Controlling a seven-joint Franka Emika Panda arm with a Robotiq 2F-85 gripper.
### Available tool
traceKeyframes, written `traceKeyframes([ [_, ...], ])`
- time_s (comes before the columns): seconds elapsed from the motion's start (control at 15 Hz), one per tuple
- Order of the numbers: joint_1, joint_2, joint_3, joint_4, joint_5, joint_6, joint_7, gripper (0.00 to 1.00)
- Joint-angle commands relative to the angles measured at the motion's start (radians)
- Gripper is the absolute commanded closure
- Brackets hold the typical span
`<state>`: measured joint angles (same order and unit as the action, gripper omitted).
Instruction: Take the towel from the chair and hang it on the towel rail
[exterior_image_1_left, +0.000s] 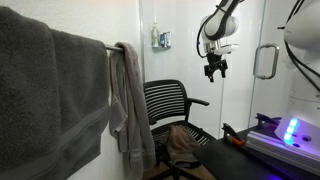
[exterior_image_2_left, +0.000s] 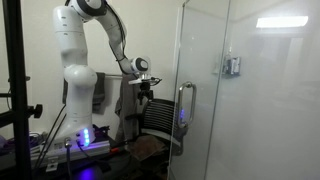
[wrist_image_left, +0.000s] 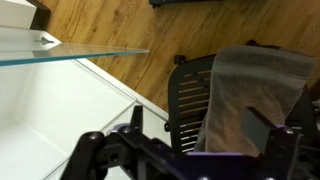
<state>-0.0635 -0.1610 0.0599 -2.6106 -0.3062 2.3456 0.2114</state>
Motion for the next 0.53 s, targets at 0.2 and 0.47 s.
traceKeyframes([
  [0.2,0.016,0.137,-0.026,0.080,-0.081,0.027,0.117,0.00],
  [0.47,0.006,0.241,-0.036,0.167,-0.098,-0.062,0.114,0.00],
])
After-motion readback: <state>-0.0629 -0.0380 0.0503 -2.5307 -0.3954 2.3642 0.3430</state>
